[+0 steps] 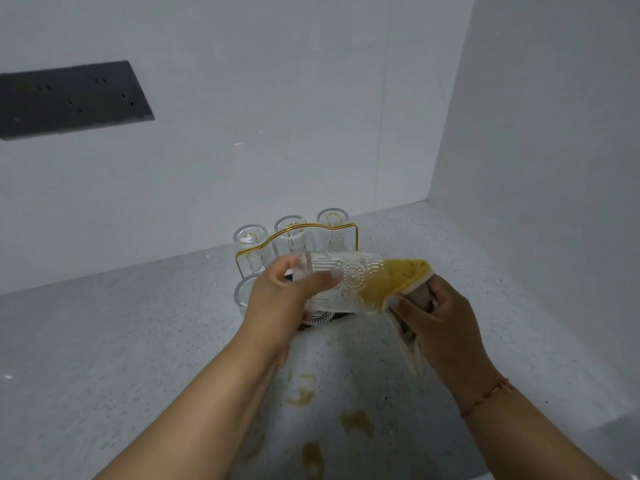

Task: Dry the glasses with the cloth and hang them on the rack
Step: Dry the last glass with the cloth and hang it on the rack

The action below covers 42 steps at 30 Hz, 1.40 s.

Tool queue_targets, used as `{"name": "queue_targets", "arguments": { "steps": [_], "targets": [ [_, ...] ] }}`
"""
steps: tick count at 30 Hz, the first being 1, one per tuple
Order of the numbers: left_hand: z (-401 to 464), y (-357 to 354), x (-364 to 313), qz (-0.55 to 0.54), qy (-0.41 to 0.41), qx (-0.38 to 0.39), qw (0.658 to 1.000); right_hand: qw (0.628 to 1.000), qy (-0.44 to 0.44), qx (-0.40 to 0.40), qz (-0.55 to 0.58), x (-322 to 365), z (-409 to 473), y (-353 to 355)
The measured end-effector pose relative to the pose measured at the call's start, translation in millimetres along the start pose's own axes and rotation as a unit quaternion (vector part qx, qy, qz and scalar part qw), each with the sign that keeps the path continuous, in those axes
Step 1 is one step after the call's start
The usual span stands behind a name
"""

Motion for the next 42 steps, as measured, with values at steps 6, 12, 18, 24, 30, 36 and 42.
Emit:
{"name": "queue_targets", "arguments": {
  "steps": [6, 12, 18, 24, 30, 36, 42],
  "targets": [
    [20.0, -23.9, -58.5, 0.361, -0.173, -0.077, 0.913, 0.994, -0.054, -0.089, 0.025, -32.4, 11.8, 32.3],
    [55.4, -69.4, -60.9, 0.563, -0.251, -0.068, 0.785, 0.993, -0.073, -0.09, 0.029, -44.4, 15.8, 41.2],
    [80.9, -90.8, -35.9, 0.643, -0.257, -0.046, 0.72, 0.993, -0.083, -0.074, 0.044, -51.1, 21.8, 43.2],
    [94.7, -93.7, -12.3, 0.661, -0.233, -0.02, 0.713, 0.992, -0.108, -0.046, 0.051, -57.9, 27.8, 37.8],
    [104.8, -91.3, 6.6, 0.673, -0.192, 0.006, 0.714, 0.984, -0.148, -0.006, 0.095, -67.3, 25.9, 29.0],
    [106.5, -90.8, 12.5, 0.707, -0.156, 0.023, 0.69, 0.946, -0.233, 0.035, 0.223, -85.5, 23.4, 18.8],
    [53.5, -77.8, -22.3, 0.384, -0.217, -0.015, 0.897, 0.831, -0.266, 0.079, 0.482, -82.8, 23.6, 8.1]
  ]
}}
Point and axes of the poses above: each hand's wrist, its own z-axis towards the middle knuckle, its own y-axis out of the back of the hand, x = y × z, the point moved 10 cm from there along z, towards the middle knuckle, and after that the axes turned 2 degrees about x, right-handed, at the moved point
